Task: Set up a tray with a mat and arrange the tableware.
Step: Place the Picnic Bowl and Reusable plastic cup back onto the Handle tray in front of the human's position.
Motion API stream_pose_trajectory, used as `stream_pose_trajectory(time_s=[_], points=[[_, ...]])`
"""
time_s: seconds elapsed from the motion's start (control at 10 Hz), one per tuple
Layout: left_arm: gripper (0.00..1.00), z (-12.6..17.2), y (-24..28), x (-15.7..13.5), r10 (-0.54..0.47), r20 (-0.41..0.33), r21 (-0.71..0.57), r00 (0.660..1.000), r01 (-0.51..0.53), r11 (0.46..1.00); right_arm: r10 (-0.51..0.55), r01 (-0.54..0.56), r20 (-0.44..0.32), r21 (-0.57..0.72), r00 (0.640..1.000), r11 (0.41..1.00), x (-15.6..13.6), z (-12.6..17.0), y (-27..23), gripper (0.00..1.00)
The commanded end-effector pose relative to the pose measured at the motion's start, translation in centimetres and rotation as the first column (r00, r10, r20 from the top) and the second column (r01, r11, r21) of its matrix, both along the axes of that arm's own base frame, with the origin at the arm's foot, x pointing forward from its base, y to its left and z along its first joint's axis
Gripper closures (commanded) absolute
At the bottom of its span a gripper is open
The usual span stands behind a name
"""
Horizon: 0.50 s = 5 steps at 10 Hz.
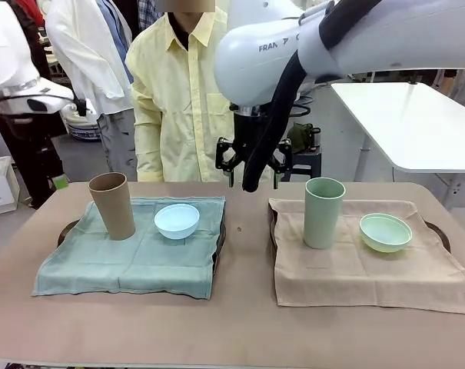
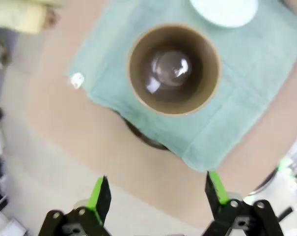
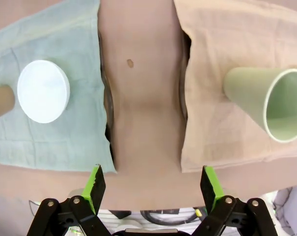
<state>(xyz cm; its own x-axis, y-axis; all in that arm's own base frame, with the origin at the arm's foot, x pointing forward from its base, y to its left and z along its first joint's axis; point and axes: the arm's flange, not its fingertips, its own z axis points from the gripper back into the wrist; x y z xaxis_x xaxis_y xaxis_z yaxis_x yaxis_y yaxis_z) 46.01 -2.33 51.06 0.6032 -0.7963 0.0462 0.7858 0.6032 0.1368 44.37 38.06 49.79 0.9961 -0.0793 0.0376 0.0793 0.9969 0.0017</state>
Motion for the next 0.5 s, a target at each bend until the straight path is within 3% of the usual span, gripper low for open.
stream_pose_trajectory(time_s=[0.0, 0.3, 0.4], points=[[0.00, 2.2, -2.2, -0.4, 0.131, 0.034, 0.138, 0.991, -0.134, 0.981, -0.051, 0.051, -0.033, -0.001, 0.998, 0.999, -1.0, 1.2, -0.3, 0.00], [0.00, 7.5, -2.8, 0.4, 0.266, 0.005, 0.016, 0.964, -0.266, 0.964, -0.073, 0.073, -0.023, -0.007, 0.997, 0.997, -1.9, 5.6, -0.7, 0.00], [0.00, 8.2, -2.1, 0.7, 0.287, -0.020, -0.053, 0.958, -0.287, 0.956, -0.032, 0.032, -0.010, -0.001, 0.999, 0.999, -1.6, 6.0, -0.9, 0.00]])
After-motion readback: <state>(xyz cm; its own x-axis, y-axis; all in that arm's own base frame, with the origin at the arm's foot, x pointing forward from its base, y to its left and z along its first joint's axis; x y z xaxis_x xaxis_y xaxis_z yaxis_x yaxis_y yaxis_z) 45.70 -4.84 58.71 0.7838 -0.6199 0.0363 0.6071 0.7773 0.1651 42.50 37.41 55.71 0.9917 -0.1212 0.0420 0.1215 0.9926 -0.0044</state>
